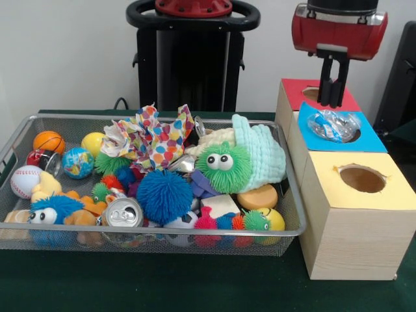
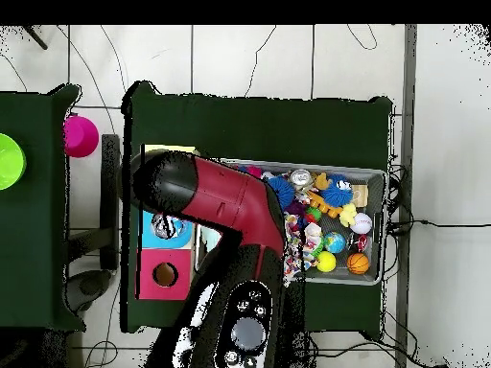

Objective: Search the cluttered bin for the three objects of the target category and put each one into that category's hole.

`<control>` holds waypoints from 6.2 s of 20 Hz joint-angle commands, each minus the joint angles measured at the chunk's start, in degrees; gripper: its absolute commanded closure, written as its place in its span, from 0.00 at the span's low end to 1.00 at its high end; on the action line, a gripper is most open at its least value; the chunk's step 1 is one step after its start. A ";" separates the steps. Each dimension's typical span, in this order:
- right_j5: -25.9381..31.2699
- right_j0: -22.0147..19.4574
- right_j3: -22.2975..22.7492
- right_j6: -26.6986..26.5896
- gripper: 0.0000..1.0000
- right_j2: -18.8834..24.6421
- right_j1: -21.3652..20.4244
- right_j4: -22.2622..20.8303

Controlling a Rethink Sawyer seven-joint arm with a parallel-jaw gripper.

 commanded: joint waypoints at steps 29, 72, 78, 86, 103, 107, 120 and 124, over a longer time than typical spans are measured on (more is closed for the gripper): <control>-4.71 -1.74 12.12 10.79 1.00 7.83 2.39 4.62; -8.04 -4.17 20.00 10.67 1.00 14.23 2.77 7.40; -6.50 -3.87 21.94 12.62 1.00 14.20 2.28 9.21; -6.17 -3.76 23.84 12.52 1.00 14.74 1.62 10.78; -15.34 -5.21 25.01 10.08 1.00 17.88 4.83 13.02; -17.19 -4.84 23.95 10.57 1.00 18.22 6.35 13.51; -20.23 -4.69 20.52 10.38 1.00 19.64 10.78 13.98; -22.73 -5.45 20.20 9.38 1.00 20.89 12.18 14.01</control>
